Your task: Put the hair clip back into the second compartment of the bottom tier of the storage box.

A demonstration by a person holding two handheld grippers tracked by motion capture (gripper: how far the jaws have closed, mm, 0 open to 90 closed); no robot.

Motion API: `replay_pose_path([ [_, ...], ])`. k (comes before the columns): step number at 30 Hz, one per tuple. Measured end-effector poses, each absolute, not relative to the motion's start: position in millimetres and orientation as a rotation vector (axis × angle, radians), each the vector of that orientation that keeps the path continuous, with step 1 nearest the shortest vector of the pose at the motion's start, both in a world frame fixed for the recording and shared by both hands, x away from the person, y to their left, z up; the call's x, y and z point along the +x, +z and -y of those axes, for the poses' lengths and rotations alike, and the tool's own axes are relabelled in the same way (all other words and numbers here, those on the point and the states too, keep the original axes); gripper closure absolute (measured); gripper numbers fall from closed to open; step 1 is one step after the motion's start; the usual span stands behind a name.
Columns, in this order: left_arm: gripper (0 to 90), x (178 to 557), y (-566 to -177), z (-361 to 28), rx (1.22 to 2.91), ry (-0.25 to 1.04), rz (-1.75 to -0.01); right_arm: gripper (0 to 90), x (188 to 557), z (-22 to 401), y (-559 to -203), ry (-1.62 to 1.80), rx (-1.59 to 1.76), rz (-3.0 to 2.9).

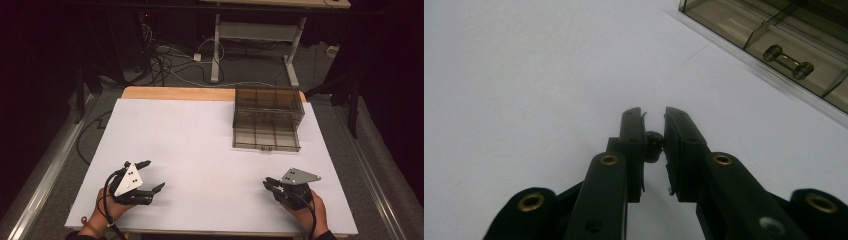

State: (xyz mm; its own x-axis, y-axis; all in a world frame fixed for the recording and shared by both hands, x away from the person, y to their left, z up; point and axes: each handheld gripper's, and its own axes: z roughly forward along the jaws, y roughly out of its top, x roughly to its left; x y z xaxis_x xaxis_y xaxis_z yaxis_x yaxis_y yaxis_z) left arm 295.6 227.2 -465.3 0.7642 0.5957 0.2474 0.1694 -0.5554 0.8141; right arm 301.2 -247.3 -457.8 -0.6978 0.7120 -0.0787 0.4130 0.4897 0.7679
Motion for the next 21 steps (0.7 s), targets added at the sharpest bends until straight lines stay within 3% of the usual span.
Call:
replay_pose_path([
  [21, 17.1, 296.0, -465.1, -228.0, 2.125, 0.648, -0.571, 79.3, 300.7, 255.0, -452.2, 1.097, 0.941, -2.293],
])
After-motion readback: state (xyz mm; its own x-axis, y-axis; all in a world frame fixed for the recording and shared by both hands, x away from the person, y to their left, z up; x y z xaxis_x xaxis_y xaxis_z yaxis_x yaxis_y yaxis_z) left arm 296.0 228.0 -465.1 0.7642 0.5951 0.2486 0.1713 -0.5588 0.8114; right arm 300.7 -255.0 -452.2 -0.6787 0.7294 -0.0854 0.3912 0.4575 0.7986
